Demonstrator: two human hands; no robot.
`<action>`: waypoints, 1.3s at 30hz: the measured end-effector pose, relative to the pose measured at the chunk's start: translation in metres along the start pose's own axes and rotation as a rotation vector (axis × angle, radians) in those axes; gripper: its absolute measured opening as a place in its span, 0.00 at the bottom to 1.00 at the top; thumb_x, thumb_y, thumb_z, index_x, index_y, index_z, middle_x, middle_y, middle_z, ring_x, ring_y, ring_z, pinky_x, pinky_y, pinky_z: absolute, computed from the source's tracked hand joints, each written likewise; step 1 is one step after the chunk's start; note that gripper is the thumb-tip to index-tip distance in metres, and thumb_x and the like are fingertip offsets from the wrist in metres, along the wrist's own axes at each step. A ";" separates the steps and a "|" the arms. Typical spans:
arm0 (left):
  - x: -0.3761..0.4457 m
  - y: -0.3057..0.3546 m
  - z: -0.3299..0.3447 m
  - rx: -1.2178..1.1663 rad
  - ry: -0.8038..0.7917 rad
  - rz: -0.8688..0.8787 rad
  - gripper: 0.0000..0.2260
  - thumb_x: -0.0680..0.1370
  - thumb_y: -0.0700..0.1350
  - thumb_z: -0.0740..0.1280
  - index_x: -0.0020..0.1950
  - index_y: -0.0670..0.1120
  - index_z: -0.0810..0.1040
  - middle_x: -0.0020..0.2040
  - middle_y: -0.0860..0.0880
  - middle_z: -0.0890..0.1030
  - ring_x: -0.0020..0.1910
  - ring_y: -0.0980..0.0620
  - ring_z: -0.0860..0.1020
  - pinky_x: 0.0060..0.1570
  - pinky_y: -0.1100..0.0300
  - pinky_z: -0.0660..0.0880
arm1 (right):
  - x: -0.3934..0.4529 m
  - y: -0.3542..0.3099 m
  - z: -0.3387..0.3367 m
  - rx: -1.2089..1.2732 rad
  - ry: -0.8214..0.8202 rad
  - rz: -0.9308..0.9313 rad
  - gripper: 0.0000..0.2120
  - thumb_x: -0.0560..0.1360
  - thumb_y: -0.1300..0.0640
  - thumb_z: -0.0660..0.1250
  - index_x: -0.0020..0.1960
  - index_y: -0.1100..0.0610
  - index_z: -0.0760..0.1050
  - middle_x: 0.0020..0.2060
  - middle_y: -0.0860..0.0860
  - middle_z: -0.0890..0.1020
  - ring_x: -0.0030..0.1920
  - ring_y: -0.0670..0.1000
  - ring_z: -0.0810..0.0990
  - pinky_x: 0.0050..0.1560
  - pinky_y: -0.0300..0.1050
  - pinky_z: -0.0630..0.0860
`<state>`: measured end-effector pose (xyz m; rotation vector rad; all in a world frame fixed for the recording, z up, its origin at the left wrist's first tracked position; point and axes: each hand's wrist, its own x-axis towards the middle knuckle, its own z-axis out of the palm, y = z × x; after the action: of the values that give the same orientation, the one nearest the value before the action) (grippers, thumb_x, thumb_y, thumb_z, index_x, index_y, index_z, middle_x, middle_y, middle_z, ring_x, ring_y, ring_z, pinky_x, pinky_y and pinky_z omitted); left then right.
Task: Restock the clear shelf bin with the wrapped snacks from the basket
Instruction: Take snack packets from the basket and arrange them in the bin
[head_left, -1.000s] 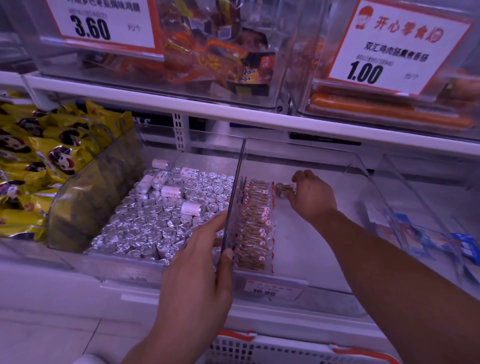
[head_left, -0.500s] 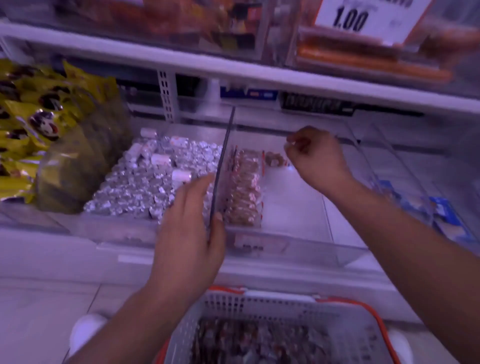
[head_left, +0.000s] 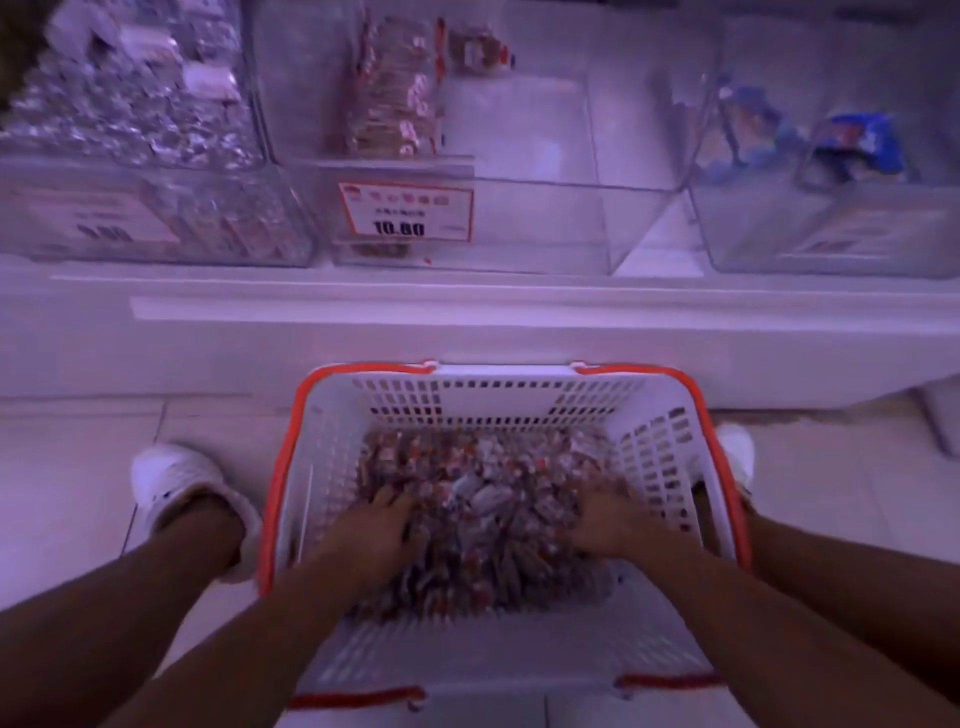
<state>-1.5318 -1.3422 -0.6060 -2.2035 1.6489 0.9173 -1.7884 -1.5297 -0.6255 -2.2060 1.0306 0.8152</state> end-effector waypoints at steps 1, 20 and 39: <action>0.004 0.003 0.014 -0.005 0.007 -0.036 0.25 0.82 0.58 0.56 0.77 0.48 0.64 0.67 0.44 0.72 0.62 0.40 0.74 0.60 0.50 0.72 | 0.005 -0.005 0.021 -0.028 0.001 0.006 0.40 0.72 0.29 0.59 0.77 0.48 0.60 0.72 0.57 0.69 0.71 0.60 0.69 0.70 0.50 0.63; 0.016 0.014 0.015 -0.229 0.275 0.032 0.18 0.78 0.48 0.61 0.69 0.52 0.74 0.62 0.48 0.77 0.58 0.43 0.76 0.56 0.51 0.73 | 0.038 -0.074 0.087 0.298 0.100 0.060 0.42 0.73 0.36 0.67 0.77 0.55 0.55 0.67 0.63 0.68 0.60 0.65 0.77 0.57 0.53 0.77; -0.095 0.036 -0.172 -1.103 0.113 0.035 0.20 0.73 0.56 0.73 0.61 0.56 0.71 0.48 0.51 0.84 0.44 0.61 0.84 0.42 0.67 0.79 | -0.081 -0.131 -0.138 1.084 -0.074 -0.341 0.24 0.73 0.74 0.68 0.65 0.57 0.75 0.55 0.63 0.82 0.50 0.57 0.80 0.49 0.51 0.78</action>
<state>-1.5230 -1.3731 -0.4087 -2.8703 1.3489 2.1133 -1.6854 -1.5179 -0.4468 -1.3246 0.7453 0.0935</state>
